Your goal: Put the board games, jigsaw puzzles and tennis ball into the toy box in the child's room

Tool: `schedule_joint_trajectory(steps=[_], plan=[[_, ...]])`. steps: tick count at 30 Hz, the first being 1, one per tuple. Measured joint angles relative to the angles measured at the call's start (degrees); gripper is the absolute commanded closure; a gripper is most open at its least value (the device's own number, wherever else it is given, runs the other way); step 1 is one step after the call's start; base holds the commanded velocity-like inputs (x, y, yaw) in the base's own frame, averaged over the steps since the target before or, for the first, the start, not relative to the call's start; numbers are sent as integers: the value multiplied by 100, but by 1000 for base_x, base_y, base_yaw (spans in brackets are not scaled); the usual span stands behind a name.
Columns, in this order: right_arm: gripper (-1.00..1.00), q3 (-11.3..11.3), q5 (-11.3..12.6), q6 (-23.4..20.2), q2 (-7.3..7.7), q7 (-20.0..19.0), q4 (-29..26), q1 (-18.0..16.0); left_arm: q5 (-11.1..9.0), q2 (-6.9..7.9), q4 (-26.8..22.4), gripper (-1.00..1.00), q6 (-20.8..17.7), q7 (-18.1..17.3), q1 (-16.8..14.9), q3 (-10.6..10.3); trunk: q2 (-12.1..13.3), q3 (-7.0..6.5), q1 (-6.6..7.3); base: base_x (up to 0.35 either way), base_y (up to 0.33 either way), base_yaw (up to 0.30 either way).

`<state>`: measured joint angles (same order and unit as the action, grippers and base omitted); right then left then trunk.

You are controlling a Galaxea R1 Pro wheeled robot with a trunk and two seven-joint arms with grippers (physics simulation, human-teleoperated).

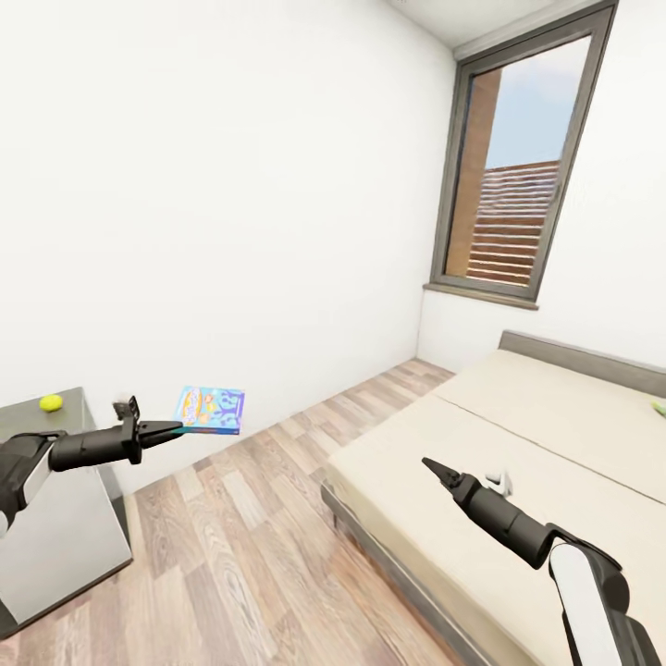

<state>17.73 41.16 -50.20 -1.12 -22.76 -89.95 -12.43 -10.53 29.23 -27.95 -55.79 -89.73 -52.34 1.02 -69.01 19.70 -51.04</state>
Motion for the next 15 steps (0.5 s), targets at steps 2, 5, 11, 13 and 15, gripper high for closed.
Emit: schedule_joint_trajectory(steps=[2,5,11,13,15], plan=[[-100,-3,0,1,-3,8,7,0,-1,-3,0,100,0,0,0,-2,80,-45,44,0,0,270],[-100,-5,-3,2,-4,8,12,0,1,-5,1,100,0,-1,0,10,201,-112,110,0,0,270],[-100,-4,-5,3,-4,7,15,0,-1,-20,0,100,0,1,0,-12,442,-245,242,0,0,270],[-100,-5,-6,3,-4,8,15,0,-2,-21,0,100,0,1,0,-17,522,-290,286,0,0,270],[-100,-6,-6,3,-4,9,15,0,-2,-25,0,100,0,1,0,-13,602,-335,330,0,0,270]])
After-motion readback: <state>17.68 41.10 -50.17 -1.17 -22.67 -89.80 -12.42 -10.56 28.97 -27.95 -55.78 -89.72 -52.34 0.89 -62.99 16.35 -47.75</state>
